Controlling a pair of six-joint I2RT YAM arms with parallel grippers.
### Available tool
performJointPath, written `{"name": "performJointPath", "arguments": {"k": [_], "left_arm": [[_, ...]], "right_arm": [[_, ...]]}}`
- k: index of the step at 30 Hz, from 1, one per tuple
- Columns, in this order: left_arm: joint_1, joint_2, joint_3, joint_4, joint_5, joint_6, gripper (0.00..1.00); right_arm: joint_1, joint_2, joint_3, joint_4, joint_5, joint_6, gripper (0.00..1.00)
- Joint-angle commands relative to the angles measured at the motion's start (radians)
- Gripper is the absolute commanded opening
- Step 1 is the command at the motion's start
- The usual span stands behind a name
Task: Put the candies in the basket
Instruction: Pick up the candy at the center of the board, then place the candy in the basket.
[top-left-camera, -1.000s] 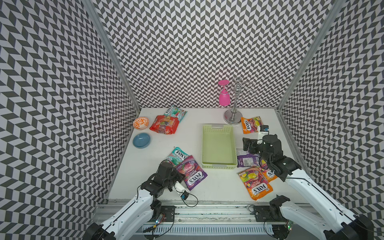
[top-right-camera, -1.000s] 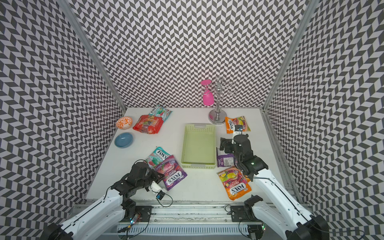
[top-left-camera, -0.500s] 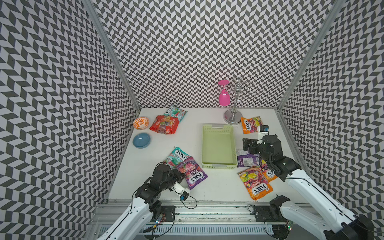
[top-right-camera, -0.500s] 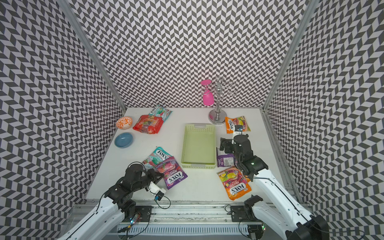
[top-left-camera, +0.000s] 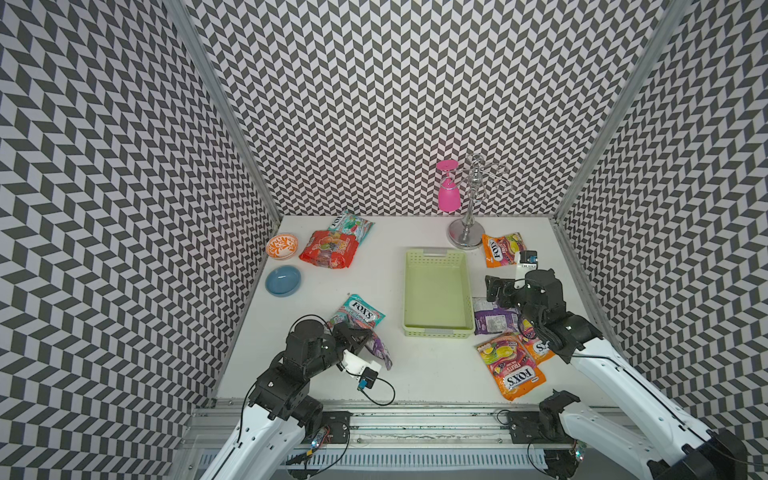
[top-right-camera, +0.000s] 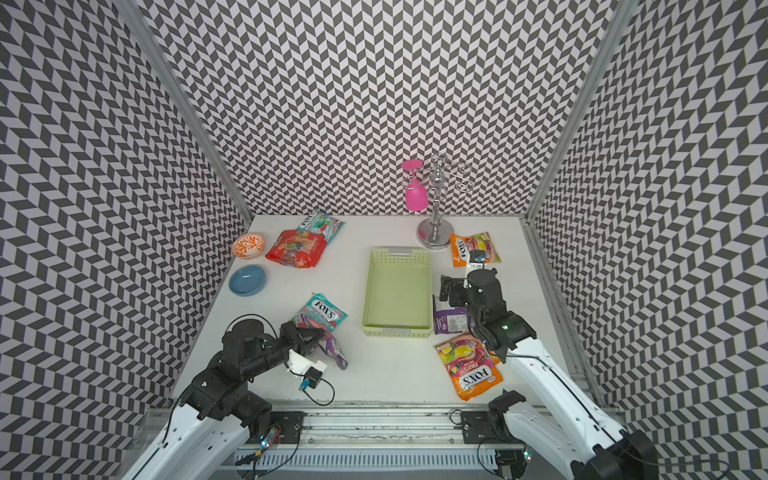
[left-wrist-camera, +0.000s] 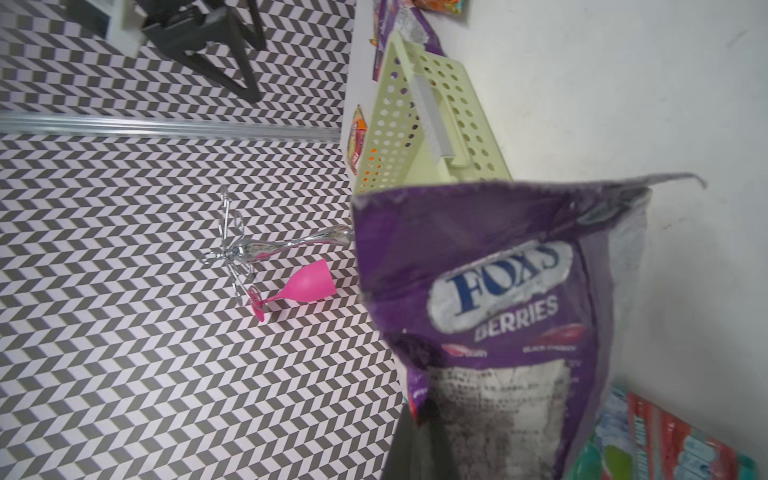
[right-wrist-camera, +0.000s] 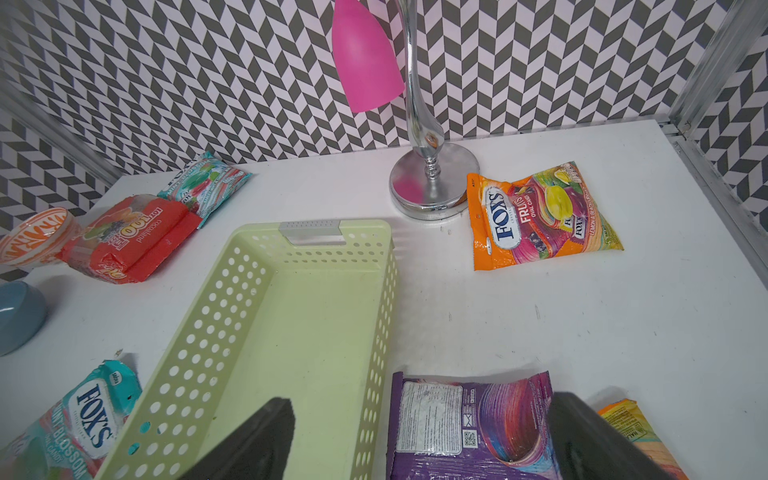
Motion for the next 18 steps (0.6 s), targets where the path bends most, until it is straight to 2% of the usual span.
{"name": "performJointPath", "arguments": {"k": [1, 5, 8, 12, 18], "left_arm": [[-0.004, 0.034, 0.105, 0.033, 0.038, -0.129, 0.0], [-0.011, 0.145, 0.199, 0.054, 0.041, -0.22, 0.0], [-0.034, 0.262, 0.291, 0.106, 0.003, -0.352, 0.0], [-0.095, 0.438, 0.429, 0.116, -0.053, -0.507, 0.0], [-0.202, 0.624, 0.556, 0.138, -0.113, -0.675, 0.0]], "right_arm": [[-0.004, -0.011, -0.008, 0.033, 0.013, 0.005, 0.99], [-0.003, -0.005, -0.008, 0.035, 0.006, 0.004, 0.99], [-0.003, -0.003, 0.005, 0.02, 0.009, 0.014, 0.99], [-0.003, -0.006, 0.014, 0.002, -0.017, 0.027, 0.99], [-0.023, -0.012, 0.057, -0.08, -0.031, 0.048, 0.99]]}}
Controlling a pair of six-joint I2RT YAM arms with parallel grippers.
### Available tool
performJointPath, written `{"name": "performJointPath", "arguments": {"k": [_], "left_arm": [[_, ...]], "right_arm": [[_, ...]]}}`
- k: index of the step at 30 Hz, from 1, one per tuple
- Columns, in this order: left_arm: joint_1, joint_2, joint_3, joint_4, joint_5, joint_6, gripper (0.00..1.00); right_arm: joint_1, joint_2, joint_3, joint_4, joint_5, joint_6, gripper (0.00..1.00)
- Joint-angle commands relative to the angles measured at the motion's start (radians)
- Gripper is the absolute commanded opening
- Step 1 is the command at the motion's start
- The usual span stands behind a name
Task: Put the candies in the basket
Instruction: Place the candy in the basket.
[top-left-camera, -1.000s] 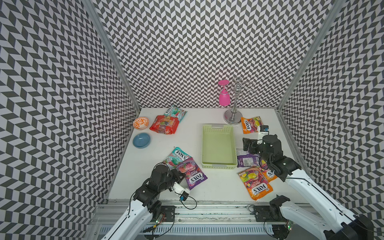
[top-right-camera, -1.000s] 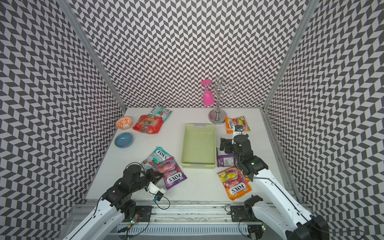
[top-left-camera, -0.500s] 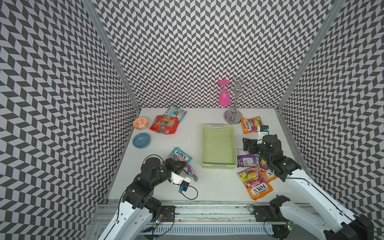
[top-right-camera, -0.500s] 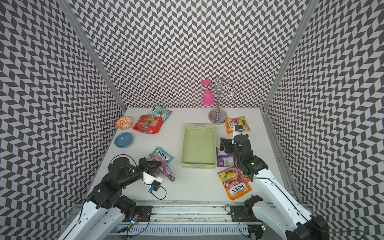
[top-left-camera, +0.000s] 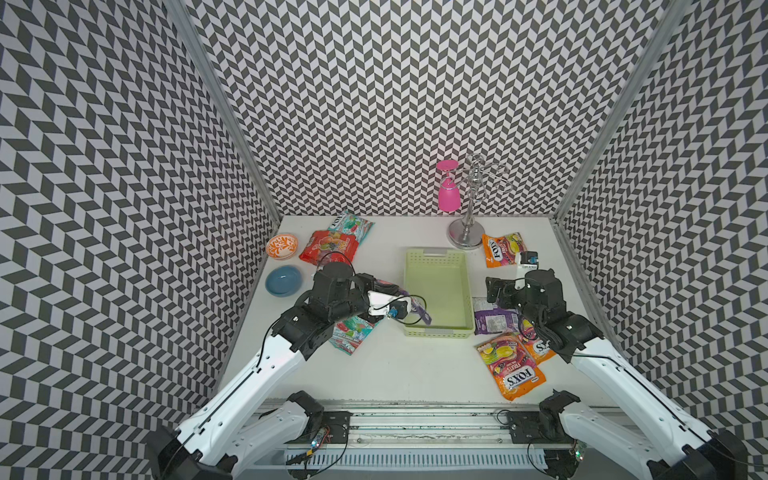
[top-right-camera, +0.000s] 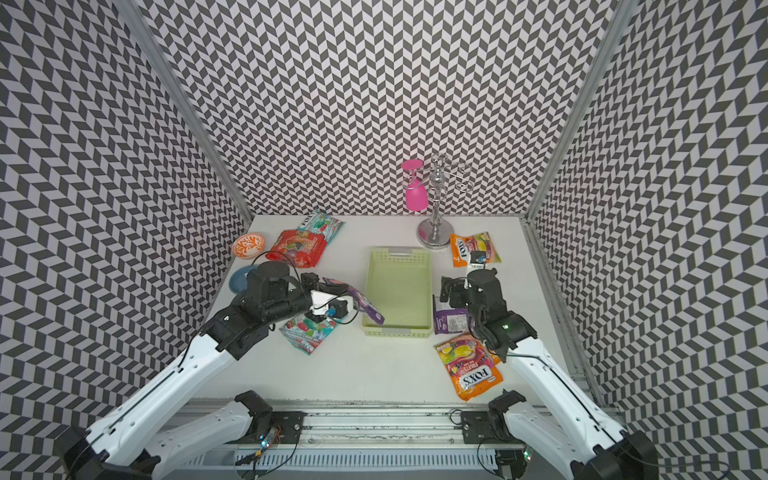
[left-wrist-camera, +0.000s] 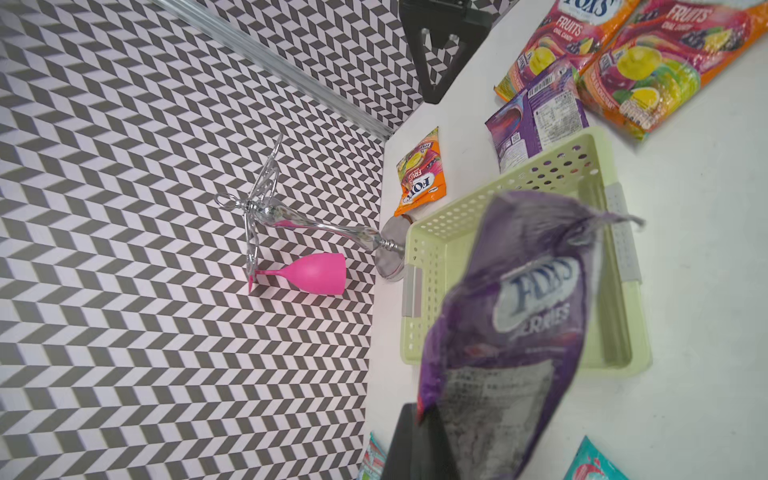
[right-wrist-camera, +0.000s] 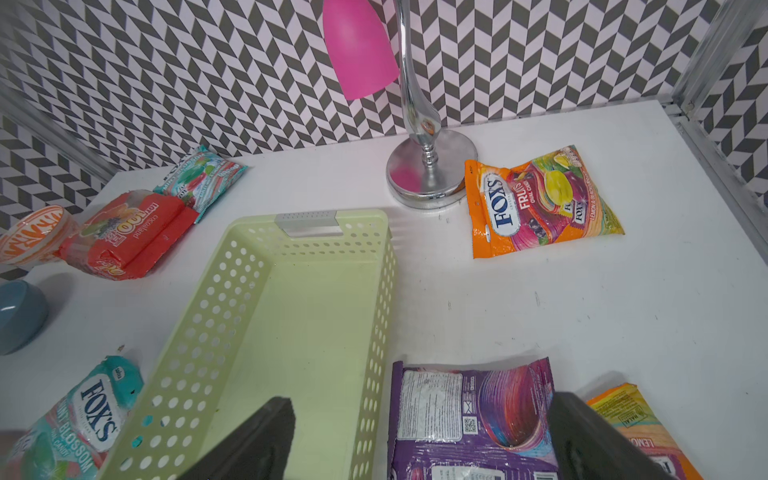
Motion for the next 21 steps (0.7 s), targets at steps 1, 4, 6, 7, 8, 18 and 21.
{"name": "performJointPath", "arguments": {"k": [1, 4, 6, 7, 8, 18, 21], "left_arm": [[-0.065, 0.084, 0.088, 0.044, -0.054, -0.157, 0.0], [-0.111, 0.195, 0.181, 0.031, -0.115, -0.252, 0.0], [-0.124, 0.288, 0.286, -0.009, -0.141, -0.337, 0.0], [-0.129, 0.333, 0.331, -0.023, -0.153, -0.379, 0.0], [-0.129, 0.366, 0.367, -0.032, -0.163, -0.417, 0.0], [-0.155, 0.596, 0.479, -0.045, -0.354, -0.55, 0.0], [-0.158, 0.639, 0.5, -0.038, -0.386, -0.563, 0.0]], "right_arm": [[-0.015, -0.014, 0.054, -0.039, -0.018, 0.016, 0.99], [-0.026, -0.016, 0.079, -0.083, -0.001, 0.007, 0.99], [-0.035, -0.023, 0.081, -0.099, -0.004, 0.002, 0.99], [-0.038, -0.03, 0.078, -0.101, -0.008, -0.006, 0.99], [-0.041, -0.035, 0.075, -0.103, -0.005, -0.013, 0.99], [-0.052, -0.068, 0.063, -0.12, 0.017, -0.028, 0.99], [-0.051, -0.079, 0.036, -0.1, 0.015, -0.027, 0.99]]}}
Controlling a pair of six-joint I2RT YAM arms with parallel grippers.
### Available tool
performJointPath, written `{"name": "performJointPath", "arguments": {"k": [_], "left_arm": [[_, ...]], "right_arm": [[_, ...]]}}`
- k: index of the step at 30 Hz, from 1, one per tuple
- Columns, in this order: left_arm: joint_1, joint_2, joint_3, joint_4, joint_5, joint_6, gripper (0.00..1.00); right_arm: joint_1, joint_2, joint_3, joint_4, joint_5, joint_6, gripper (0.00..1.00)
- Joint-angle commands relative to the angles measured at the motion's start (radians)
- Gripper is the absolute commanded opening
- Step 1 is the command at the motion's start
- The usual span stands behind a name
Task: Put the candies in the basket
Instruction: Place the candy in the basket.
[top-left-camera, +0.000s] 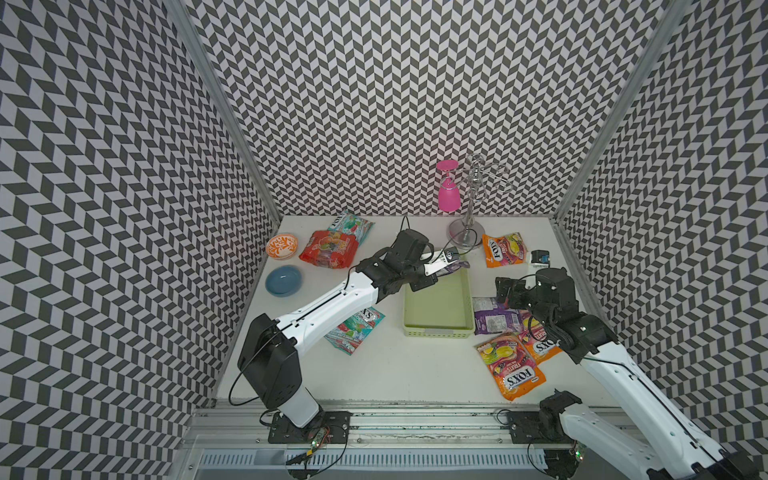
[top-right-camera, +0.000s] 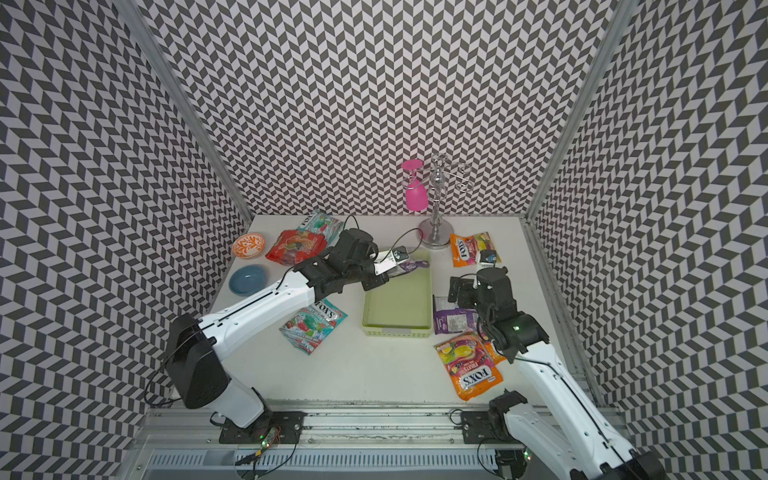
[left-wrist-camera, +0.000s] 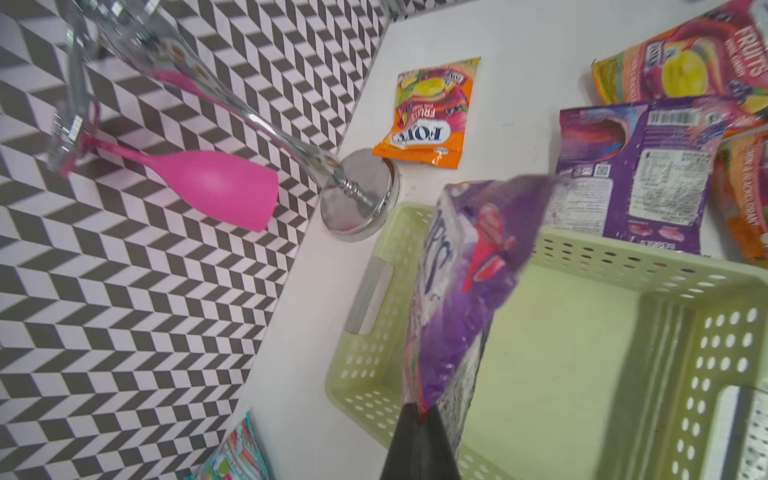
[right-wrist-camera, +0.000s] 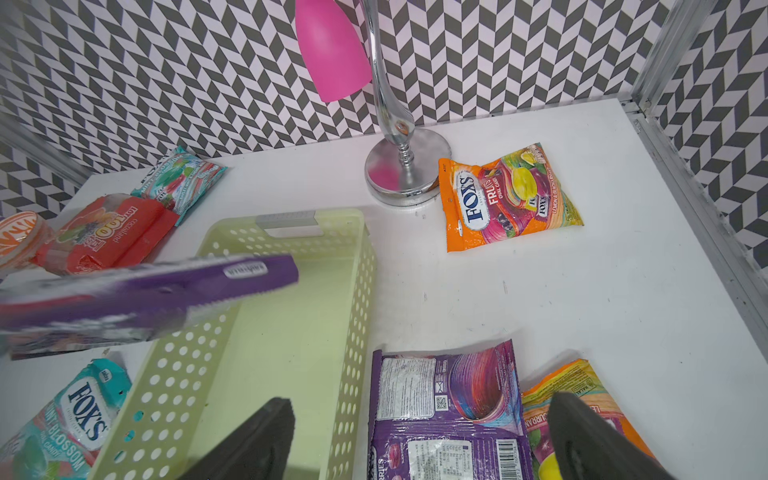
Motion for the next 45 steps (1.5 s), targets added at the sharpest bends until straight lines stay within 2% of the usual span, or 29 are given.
{"name": "performJointPath", "arguments": {"k": [1, 5, 9, 13, 18, 19, 23, 25, 28, 31, 36, 42, 45], "left_arm": [[-0.012, 0.028, 0.067, 0.01, -0.085, -0.054, 0.0], [-0.013, 0.103, 0.133, -0.014, -0.136, -0.083, 0.0], [-0.012, 0.144, 0.14, 0.004, -0.166, -0.08, 0.0], [-0.014, 0.193, 0.17, -0.009, -0.158, -0.103, 0.0], [-0.038, 0.198, 0.137, -0.029, -0.146, -0.129, 0.0], [-0.048, 0.194, 0.132, -0.04, -0.145, -0.136, 0.06], [-0.088, 0.139, 0.097, -0.066, -0.131, -0.148, 0.58], [-0.092, 0.105, 0.086, -0.075, -0.105, -0.161, 0.75], [-0.089, 0.052, 0.063, -0.085, -0.087, -0.17, 0.8], [-0.077, -0.002, 0.036, -0.085, -0.067, -0.171, 0.8], [-0.001, -0.091, -0.019, -0.084, -0.017, -0.202, 0.84], [0.12, -0.195, -0.105, -0.076, 0.053, -0.24, 0.88], [0.161, -0.249, -0.157, -0.073, 0.077, -0.242, 0.98]], "right_arm": [[-0.006, -0.027, -0.027, 0.039, 0.004, -0.009, 0.99], [-0.006, -0.017, -0.022, 0.039, 0.014, -0.013, 0.99], [-0.005, -0.019, -0.025, 0.052, -0.007, -0.013, 0.99], [-0.005, -0.014, -0.023, 0.046, 0.011, -0.015, 0.99], [-0.005, -0.025, -0.026, 0.043, 0.004, -0.019, 0.99], [-0.005, -0.028, -0.029, 0.043, 0.011, -0.02, 0.99], [-0.004, -0.031, -0.033, 0.051, -0.012, -0.026, 0.99], [-0.003, -0.025, -0.02, 0.042, -0.023, -0.033, 0.99], [0.003, -0.01, 0.001, 0.022, -0.021, -0.047, 0.99], [0.011, 0.009, 0.027, 0.013, -0.084, -0.099, 0.99], [0.025, 0.085, 0.092, -0.041, -0.173, -0.171, 0.99], [0.121, 0.218, 0.177, -0.096, -0.191, -0.152, 0.95], [0.201, 0.298, 0.212, -0.101, -0.209, -0.132, 0.94]]}}
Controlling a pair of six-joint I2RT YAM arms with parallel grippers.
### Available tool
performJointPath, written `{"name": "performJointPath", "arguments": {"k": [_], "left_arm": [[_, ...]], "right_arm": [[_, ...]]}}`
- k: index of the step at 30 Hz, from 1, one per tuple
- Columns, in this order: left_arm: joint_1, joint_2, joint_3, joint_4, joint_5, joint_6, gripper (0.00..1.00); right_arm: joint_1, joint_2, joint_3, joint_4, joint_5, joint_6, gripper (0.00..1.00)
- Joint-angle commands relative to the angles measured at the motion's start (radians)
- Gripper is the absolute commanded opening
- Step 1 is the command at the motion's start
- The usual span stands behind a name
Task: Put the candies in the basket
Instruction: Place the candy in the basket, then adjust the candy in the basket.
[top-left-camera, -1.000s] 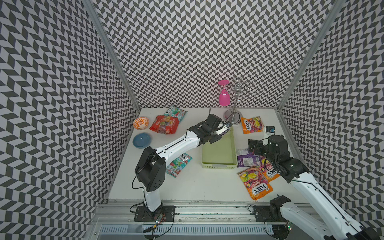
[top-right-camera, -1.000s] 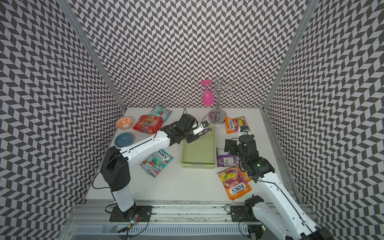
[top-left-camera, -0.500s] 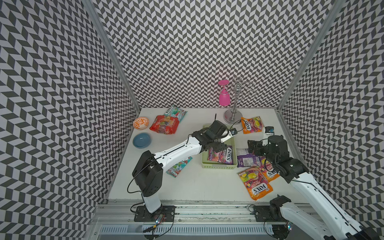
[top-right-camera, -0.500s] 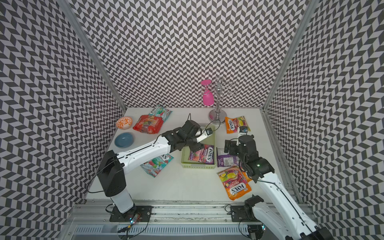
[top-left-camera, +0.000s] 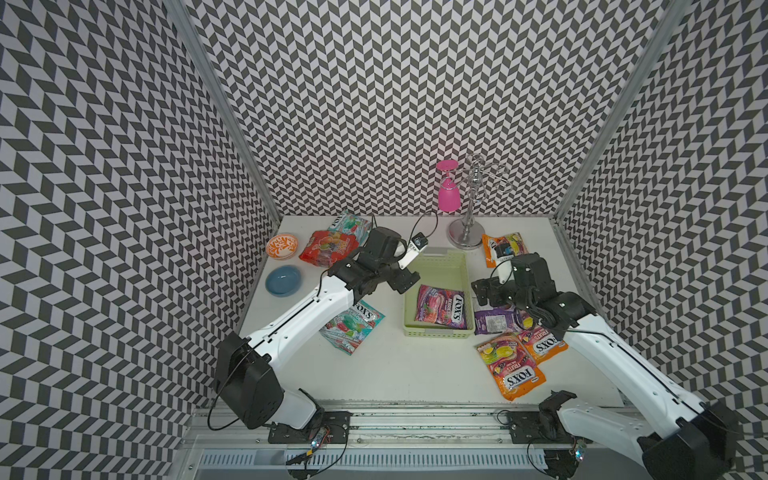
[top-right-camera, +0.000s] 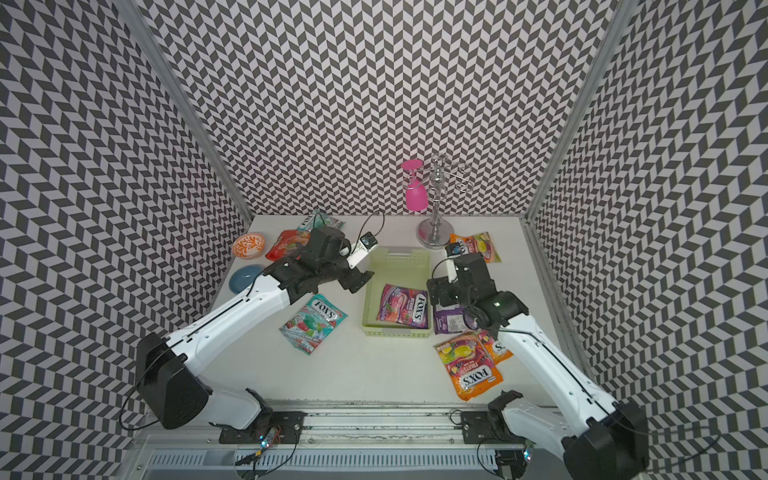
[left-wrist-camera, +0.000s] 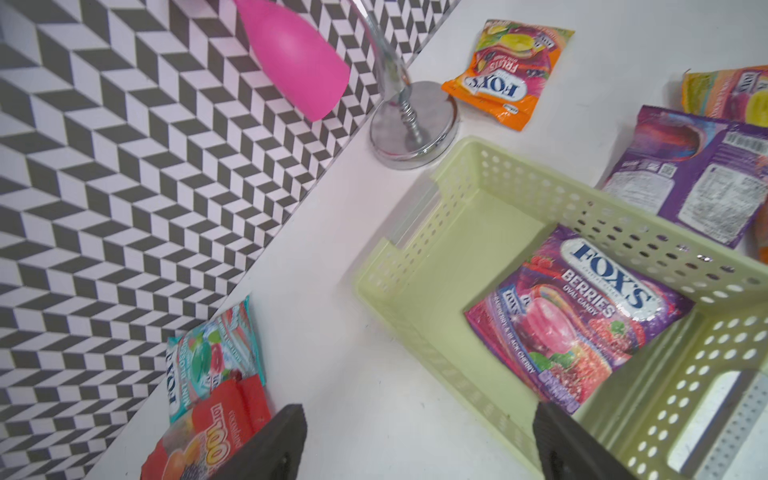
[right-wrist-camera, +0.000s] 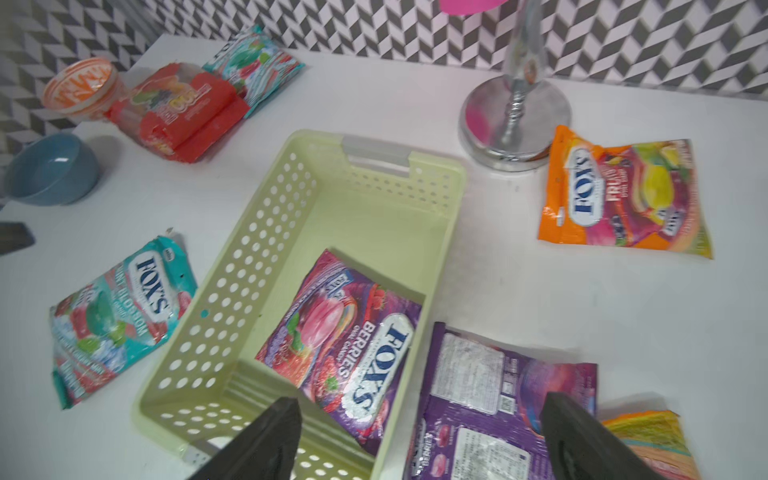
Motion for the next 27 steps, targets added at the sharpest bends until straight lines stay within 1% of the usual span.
{"name": "performJointPath", "arguments": {"k": [1, 4, 7, 10, 14, 17, 21, 27], "left_arm": [[0.038, -0.062, -0.043, -0.001, 0.074, -0.025, 0.98], [0.11, -0.098, -0.077, -0.002, 0.126, -0.052, 0.99], [0.161, -0.143, -0.12, 0.012, 0.151, -0.073, 0.99], [0.217, -0.173, -0.146, 0.006, 0.19, -0.072, 0.99], [0.243, -0.217, -0.199, 0.028, 0.206, -0.049, 0.99], [0.29, -0.223, -0.228, 0.041, 0.265, -0.052, 0.99], [0.338, -0.234, -0.243, 0.053, 0.286, -0.051, 0.99], [0.389, -0.226, -0.231, 0.052, 0.312, -0.054, 0.99]], "right_arm": [[0.08, 0.076, 0.046, -0.017, -0.035, 0.017, 0.94], [0.13, 0.155, 0.086, -0.049, -0.03, 0.034, 0.94], [0.166, 0.242, 0.115, -0.066, -0.028, 0.038, 0.92], [0.194, 0.331, 0.151, -0.11, 0.002, 0.051, 0.92], [0.203, 0.414, 0.154, -0.121, 0.0, 0.063, 0.9], [0.205, 0.456, 0.151, -0.126, -0.001, 0.077, 0.89], [0.21, 0.501, 0.14, -0.091, 0.0, 0.094, 0.87], [0.231, 0.593, 0.164, -0.096, 0.071, 0.119, 0.85]]}}
